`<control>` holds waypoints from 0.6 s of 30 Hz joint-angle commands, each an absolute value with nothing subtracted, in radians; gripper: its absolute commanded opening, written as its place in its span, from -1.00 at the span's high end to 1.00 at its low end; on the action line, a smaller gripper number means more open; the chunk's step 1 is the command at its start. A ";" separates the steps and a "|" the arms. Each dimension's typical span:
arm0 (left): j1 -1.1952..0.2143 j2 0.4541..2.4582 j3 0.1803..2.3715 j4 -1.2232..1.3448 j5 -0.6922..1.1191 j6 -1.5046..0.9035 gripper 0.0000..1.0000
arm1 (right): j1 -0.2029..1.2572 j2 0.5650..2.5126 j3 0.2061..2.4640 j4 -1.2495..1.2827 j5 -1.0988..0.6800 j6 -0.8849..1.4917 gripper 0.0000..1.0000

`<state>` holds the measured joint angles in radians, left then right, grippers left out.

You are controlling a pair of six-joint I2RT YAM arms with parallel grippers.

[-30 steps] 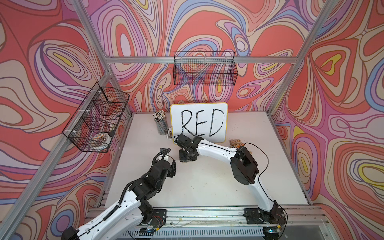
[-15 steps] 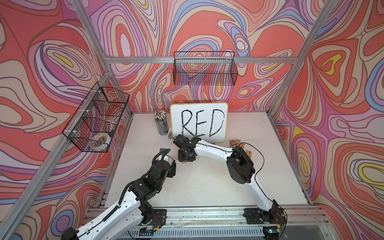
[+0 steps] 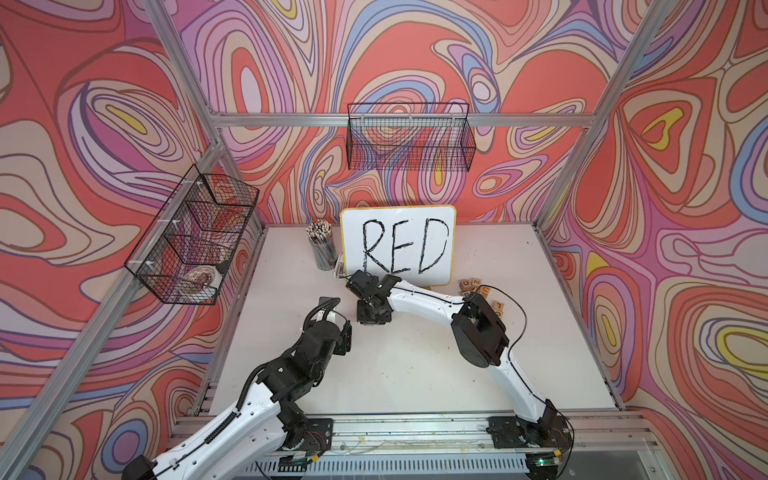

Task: Assemble the uppercase word "red" with letter blocks
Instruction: Place the letter block at the center of the board.

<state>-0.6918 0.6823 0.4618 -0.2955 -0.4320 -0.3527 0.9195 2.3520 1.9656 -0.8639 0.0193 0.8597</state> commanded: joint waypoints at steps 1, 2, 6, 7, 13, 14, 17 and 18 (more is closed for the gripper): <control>-0.687 0.679 0.446 -0.285 -0.450 -0.373 -0.51 | 0.931 2.329 1.948 -0.914 0.061 0.877 0.43; -0.686 0.681 0.446 -0.285 -0.450 -0.374 -0.51 | 0.933 2.329 1.947 -0.917 0.064 0.878 0.43; -0.687 0.682 0.446 -0.285 -0.447 -0.373 -0.51 | 0.941 2.329 1.940 -0.941 0.071 0.888 0.42; -0.687 0.681 0.446 -0.285 -0.448 -0.374 -0.51 | 0.946 2.330 1.943 -0.949 0.075 0.891 0.42; -0.687 0.682 0.445 -0.282 -0.446 -0.372 -0.51 | 0.954 2.334 1.947 -0.958 0.093 0.907 0.40; -0.687 0.680 0.445 -0.283 -0.445 -0.373 -0.51 | 0.955 2.337 1.952 -0.963 0.095 0.908 0.39; -0.687 0.677 0.443 -0.281 -0.446 -0.374 -0.51 | 0.956 2.342 1.958 -0.966 0.099 0.914 0.37; -0.687 0.677 0.443 -0.283 -0.445 -0.374 -0.51 | 0.956 2.343 1.959 -0.965 0.100 0.918 0.37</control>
